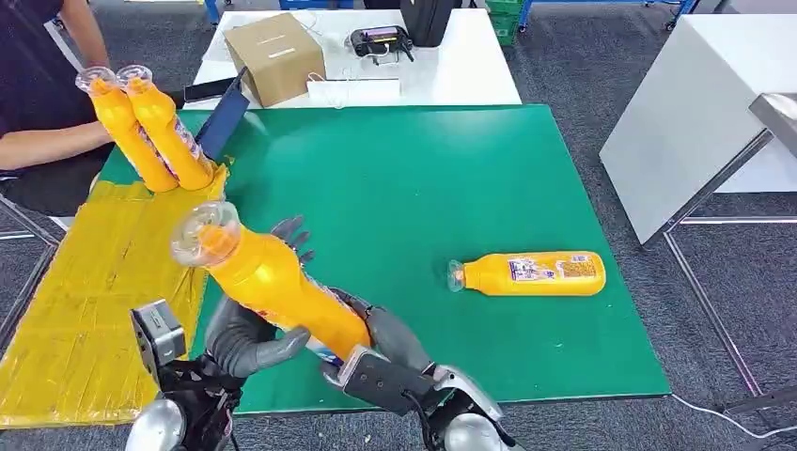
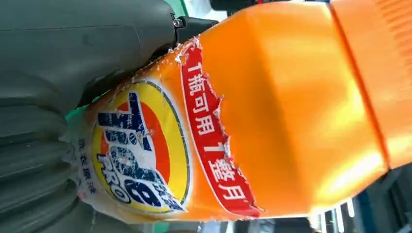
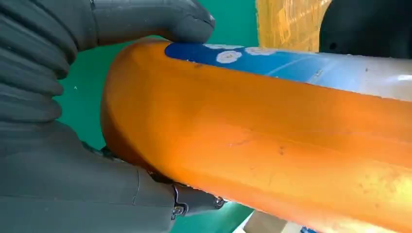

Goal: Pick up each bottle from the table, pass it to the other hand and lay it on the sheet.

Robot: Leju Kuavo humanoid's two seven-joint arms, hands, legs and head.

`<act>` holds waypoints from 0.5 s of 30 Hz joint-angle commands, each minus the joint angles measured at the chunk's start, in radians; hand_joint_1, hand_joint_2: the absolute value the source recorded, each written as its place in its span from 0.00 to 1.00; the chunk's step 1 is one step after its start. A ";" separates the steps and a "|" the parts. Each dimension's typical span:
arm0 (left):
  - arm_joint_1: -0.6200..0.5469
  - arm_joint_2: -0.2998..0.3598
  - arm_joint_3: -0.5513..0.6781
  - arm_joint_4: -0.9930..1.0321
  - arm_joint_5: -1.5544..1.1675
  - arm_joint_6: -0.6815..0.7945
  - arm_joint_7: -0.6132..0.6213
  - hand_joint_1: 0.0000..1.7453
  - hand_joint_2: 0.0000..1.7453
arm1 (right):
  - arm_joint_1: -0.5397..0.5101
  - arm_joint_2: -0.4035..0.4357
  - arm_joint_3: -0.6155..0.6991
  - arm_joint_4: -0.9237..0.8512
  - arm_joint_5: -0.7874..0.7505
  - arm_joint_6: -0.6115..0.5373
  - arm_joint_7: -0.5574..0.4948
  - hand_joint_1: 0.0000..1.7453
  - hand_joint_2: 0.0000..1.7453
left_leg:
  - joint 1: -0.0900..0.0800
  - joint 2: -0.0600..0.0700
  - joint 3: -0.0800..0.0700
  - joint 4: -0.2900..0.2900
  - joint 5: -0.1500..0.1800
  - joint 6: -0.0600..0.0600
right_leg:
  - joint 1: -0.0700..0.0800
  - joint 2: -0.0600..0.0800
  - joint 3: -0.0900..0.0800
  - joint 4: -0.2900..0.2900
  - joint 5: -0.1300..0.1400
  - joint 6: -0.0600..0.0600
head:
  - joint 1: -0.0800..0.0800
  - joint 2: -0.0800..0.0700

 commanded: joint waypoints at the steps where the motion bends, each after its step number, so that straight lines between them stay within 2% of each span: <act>1: -0.045 0.015 -0.053 0.059 -0.027 -0.008 -0.012 1.00 1.00 | -0.026 -0.036 0.049 0.078 -0.001 -0.002 -0.001 1.00 1.00 | 0.001 -0.004 0.004 -0.001 -0.001 -0.001 | 0.000 0.003 0.005 -0.001 -0.001 -0.001 | 0.000 0.000; 15: -0.027 0.013 -0.047 0.050 -0.031 -0.016 -0.031 1.00 1.00 | 0.004 -0.047 0.035 0.071 0.025 -0.012 -0.009 1.00 1.00 | 0.001 -0.003 0.005 -0.001 -0.001 -0.001 | 0.000 0.003 0.005 -0.002 -0.001 -0.001 | 0.000 0.000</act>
